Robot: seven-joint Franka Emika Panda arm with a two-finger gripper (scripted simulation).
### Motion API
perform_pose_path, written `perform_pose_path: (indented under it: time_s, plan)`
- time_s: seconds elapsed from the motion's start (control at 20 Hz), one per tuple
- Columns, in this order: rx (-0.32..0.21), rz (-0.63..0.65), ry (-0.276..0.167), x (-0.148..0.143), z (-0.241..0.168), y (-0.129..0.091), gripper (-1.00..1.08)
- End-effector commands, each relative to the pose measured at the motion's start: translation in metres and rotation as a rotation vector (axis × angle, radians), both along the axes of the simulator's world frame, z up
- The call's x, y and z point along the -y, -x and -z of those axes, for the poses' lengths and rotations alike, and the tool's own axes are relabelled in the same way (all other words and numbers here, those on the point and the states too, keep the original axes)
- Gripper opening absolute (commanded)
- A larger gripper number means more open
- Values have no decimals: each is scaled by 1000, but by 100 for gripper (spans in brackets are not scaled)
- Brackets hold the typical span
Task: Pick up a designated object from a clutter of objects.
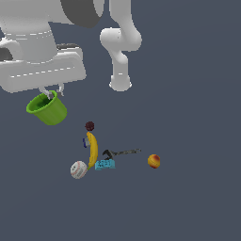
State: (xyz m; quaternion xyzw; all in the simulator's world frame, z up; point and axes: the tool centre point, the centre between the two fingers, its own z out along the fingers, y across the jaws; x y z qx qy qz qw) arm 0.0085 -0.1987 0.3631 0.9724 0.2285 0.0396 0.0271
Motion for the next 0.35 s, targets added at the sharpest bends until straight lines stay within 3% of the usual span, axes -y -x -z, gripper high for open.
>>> perform_pose_path:
  time_s: [0.0, 0.3]
  plan:
    - [1, 0, 0, 0, -12, 1, -100]
    - [1, 0, 0, 0, -22, 2, -100]
